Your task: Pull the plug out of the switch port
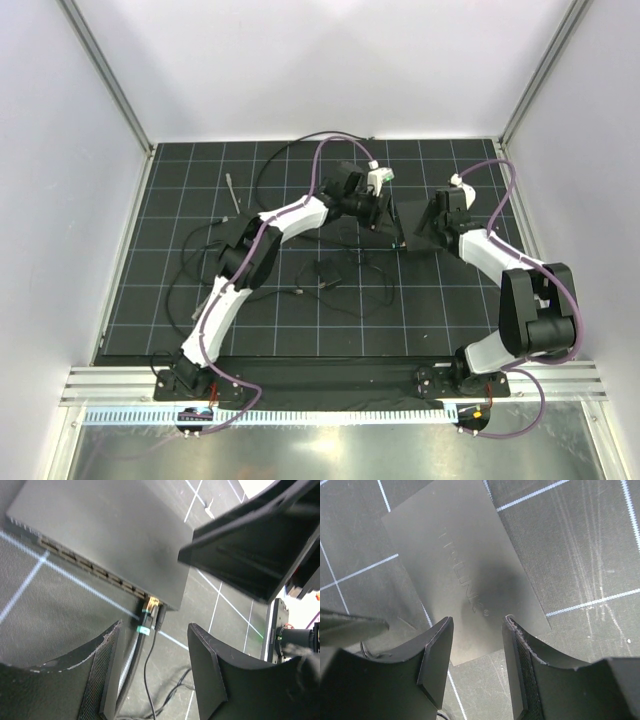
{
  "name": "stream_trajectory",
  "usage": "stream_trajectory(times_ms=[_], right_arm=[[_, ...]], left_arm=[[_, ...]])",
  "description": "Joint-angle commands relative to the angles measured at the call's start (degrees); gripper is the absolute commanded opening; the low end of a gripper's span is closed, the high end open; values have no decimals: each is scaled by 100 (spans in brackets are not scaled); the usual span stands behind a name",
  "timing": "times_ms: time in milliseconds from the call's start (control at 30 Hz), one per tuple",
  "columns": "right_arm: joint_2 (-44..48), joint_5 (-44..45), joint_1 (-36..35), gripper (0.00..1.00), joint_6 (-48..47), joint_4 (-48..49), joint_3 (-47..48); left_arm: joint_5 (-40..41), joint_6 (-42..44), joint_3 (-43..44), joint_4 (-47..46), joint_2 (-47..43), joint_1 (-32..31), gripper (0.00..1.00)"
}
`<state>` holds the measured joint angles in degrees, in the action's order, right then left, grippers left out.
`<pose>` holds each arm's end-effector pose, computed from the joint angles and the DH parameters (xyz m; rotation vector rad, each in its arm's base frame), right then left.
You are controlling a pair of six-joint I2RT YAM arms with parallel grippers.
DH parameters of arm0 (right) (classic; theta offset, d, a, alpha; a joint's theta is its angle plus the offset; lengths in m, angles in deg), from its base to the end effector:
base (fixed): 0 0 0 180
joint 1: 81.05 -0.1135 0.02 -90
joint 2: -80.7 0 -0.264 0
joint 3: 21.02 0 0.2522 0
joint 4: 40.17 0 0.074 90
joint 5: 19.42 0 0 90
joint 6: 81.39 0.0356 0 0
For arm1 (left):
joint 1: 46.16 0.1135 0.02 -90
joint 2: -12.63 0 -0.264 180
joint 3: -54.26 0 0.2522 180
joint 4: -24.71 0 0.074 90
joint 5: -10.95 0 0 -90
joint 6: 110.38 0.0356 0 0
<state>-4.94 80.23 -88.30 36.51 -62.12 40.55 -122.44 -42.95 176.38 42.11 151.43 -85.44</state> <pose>0.3043 0.0327 0.1954 0.5022 2.3076 0.0979 0.4048 -0.3627 0.1590 0.8101 2.1925 -1.4044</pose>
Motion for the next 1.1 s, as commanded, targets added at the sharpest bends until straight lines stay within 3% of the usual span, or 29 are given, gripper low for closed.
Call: stream_trajectory(times_ms=[0, 433, 1067], right_arm=[[-57, -103, 13, 51, 66, 238, -44], [-154, -227, 13, 51, 5, 309, -44], [-137, -95, 21, 51, -136, 107, 18]], left_arm=[[-353, -99, 458, 40, 217, 9, 56], [-449, -248, 1776, 1208, 1140, -26, 55], [-1162, -1109, 2295, 1631, 1738, -97, 52]])
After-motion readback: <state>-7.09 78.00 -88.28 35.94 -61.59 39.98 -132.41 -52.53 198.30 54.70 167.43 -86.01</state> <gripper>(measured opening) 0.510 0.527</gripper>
